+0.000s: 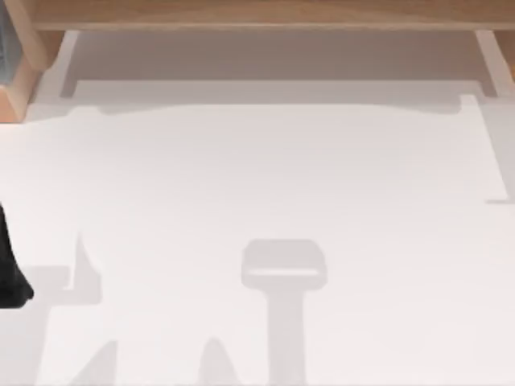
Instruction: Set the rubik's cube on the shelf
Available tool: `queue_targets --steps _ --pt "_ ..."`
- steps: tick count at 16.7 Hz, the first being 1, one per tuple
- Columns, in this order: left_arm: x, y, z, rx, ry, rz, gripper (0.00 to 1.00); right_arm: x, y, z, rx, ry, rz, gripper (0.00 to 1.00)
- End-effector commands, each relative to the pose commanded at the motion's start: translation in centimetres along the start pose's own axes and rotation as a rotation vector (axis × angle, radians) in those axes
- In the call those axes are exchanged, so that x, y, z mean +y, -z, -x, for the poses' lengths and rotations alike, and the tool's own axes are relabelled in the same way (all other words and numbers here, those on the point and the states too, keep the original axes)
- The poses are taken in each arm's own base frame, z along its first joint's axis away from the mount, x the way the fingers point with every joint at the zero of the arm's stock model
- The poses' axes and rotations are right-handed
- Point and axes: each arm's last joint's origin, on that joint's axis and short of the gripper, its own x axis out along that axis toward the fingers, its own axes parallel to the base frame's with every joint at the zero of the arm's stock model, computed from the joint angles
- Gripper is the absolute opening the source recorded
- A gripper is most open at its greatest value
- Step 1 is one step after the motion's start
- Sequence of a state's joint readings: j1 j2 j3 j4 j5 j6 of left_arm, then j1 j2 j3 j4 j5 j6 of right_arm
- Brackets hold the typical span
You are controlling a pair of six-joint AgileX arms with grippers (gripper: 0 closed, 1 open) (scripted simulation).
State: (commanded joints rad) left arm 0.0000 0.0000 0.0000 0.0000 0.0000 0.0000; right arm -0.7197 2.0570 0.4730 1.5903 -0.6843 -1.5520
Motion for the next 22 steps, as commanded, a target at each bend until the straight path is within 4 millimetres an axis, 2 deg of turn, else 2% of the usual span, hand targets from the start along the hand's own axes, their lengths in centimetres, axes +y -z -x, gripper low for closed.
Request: queue_targets --steps 4,8,10,13,16,19,22 --pt "0.0 0.0 0.0 0.0 0.0 0.0 1.0 0.0 0.0 1.6 -0.001 -0.002 -0.002 1.0" --pt "0.0 0.0 0.0 0.0 0.0 0.0 1.0 0.1 -0.1 1.4 -0.004 -0.004 -0.004 1.0" --pt "0.0 0.0 0.0 0.0 0.0 0.0 1.0 0.0 0.9 1.3 0.04 -0.004 -0.01 1.0" --pt "0.0 0.0 0.0 0.0 0.0 0.0 1.0 -0.4 4.8 0.9 0.194 -0.008 -0.041 1.0" --pt "0.0 0.0 0.0 0.0 0.0 0.0 1.0 -1.9 10.4 -0.4 0.379 -0.007 -0.103 1.0" --pt "0.0 0.0 0.0 0.0 0.0 0.0 1.0 -4.9 15.7 -2.9 0.526 -0.013 -0.204 1.0" --pt "0.0 0.0 0.0 0.0 0.0 0.0 1.0 -8.5 18.6 -6.6 0.618 -0.066 -0.367 1.0"
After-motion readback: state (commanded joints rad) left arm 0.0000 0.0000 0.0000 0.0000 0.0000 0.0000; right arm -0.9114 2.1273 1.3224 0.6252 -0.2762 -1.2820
